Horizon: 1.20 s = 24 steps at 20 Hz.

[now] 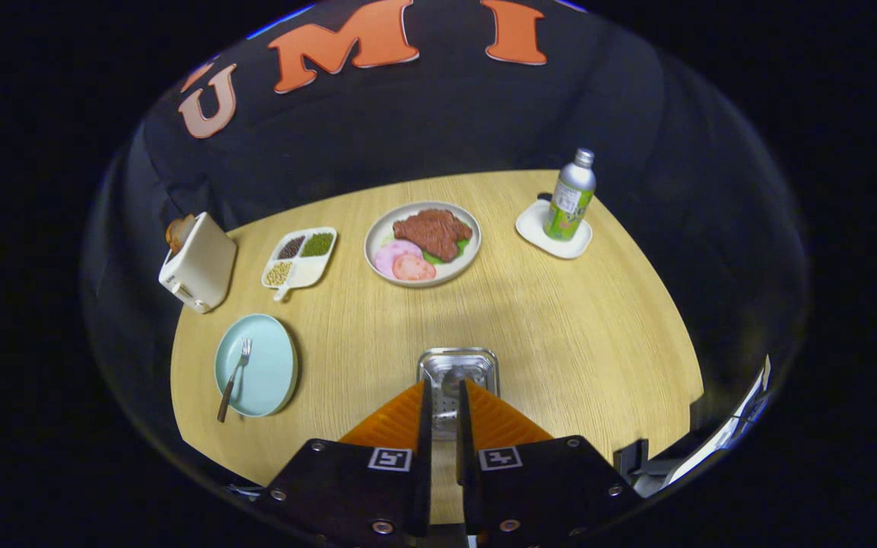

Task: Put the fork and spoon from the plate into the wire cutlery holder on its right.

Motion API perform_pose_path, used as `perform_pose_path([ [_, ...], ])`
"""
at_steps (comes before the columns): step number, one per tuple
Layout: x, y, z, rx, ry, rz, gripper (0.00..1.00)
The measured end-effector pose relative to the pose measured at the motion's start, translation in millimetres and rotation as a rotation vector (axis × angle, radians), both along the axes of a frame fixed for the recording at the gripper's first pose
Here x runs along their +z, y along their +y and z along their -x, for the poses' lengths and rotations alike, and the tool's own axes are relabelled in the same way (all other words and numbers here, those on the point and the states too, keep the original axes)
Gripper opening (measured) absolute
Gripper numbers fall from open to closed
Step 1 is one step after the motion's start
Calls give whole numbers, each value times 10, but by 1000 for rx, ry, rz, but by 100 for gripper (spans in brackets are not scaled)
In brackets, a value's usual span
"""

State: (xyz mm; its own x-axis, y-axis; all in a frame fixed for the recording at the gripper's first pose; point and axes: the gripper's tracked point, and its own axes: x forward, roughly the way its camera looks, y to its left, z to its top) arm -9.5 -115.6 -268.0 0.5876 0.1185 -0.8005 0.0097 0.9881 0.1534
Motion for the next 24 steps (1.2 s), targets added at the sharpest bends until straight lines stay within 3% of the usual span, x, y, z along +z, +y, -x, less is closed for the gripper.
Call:
perform_pose_path([
  [2,197,102,-188,26,-130,-9,25],
  [6,680,489,-391,34,-333,-56,55],
  [9,1067,757,-482,-10,-469,-60,77],
  [13,1331,1352,-462,1,-592,-30,87],
  [18,1164,2183,-433,56,-548,-13,90],
  [24,418,2881,-260,98,-255,-48,90],
])
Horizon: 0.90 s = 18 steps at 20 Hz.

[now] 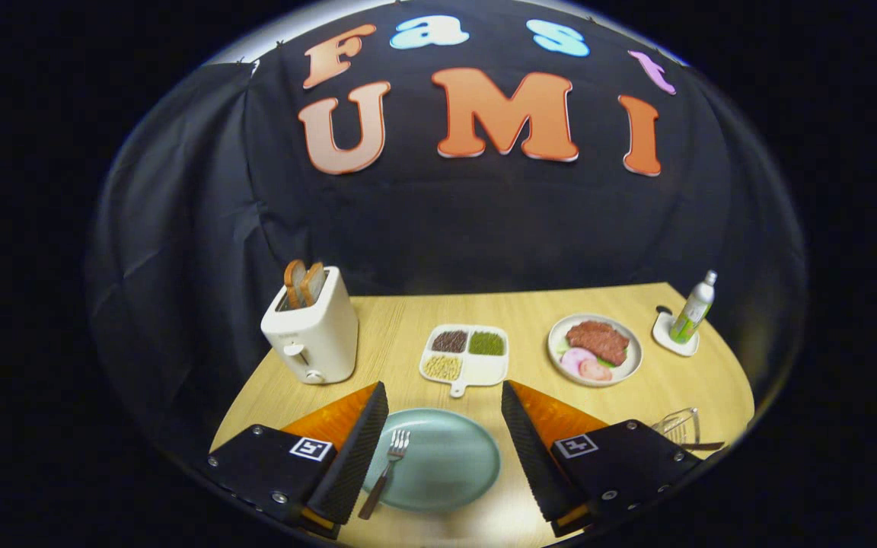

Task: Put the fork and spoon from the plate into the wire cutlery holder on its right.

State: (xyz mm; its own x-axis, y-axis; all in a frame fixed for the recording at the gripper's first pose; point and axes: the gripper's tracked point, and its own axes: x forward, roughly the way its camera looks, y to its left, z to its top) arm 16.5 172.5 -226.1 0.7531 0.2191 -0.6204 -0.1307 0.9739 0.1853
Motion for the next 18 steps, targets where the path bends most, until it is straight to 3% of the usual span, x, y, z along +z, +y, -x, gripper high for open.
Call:
perform_pose_path([
  [10,-1046,581,495,136,490,32,88],
  [14,-1395,613,717,177,644,92,78],
  [18,-1636,684,792,178,740,95,62],
])
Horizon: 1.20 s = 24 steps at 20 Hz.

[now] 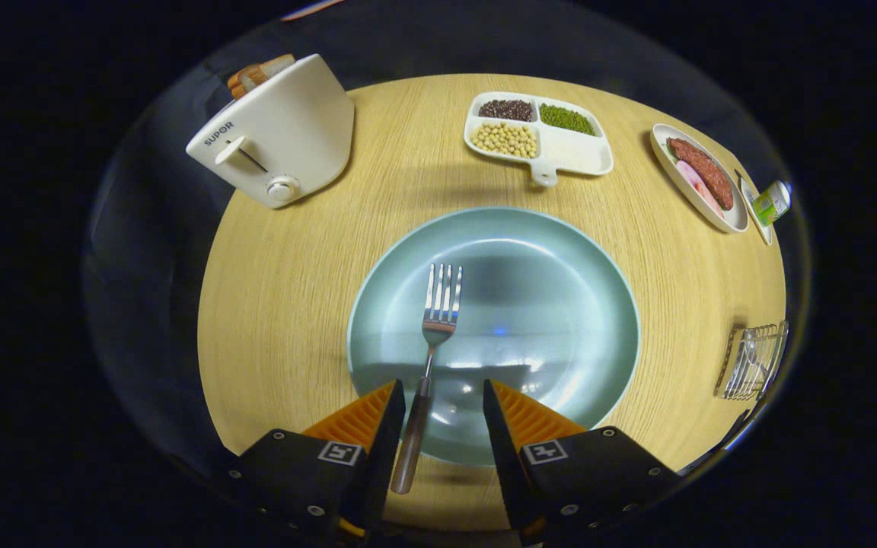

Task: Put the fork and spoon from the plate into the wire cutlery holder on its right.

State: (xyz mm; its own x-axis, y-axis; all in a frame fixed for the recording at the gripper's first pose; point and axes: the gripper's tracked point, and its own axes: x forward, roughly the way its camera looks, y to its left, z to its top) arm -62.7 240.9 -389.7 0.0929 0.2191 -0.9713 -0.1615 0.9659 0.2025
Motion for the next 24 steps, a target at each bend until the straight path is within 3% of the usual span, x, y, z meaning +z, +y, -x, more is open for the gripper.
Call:
perform_pose_path([
  [5,-99,4,95,-24,90,-13,16],
  [7,-104,-47,68,-27,73,-14,9],
  [13,165,-296,-107,-71,-43,-59,6],
  [16,390,-713,-153,-122,-98,-52,5],
  [24,707,-2134,78,-354,-144,-7,5],
])
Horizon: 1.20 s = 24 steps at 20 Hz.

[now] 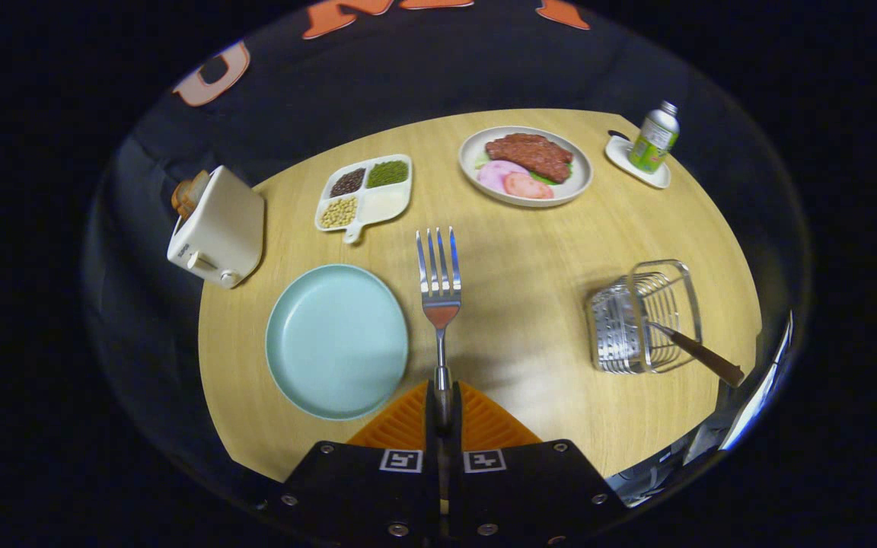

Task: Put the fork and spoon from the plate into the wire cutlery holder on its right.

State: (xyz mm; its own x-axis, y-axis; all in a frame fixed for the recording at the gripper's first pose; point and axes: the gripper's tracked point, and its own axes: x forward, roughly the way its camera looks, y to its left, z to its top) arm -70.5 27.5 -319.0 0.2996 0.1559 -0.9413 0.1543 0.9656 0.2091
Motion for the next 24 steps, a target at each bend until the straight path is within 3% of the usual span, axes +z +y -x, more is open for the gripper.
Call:
perform_pose_path([
  [7,8,-1040,309,-142,21,40,5],
  [11,-71,-1192,357,-143,48,-3,5],
  [15,-89,-1350,345,-64,45,37,11],
  [19,148,-1403,9,-48,-91,35,22],
  [24,724,-1463,-619,-71,-407,32,37],
])
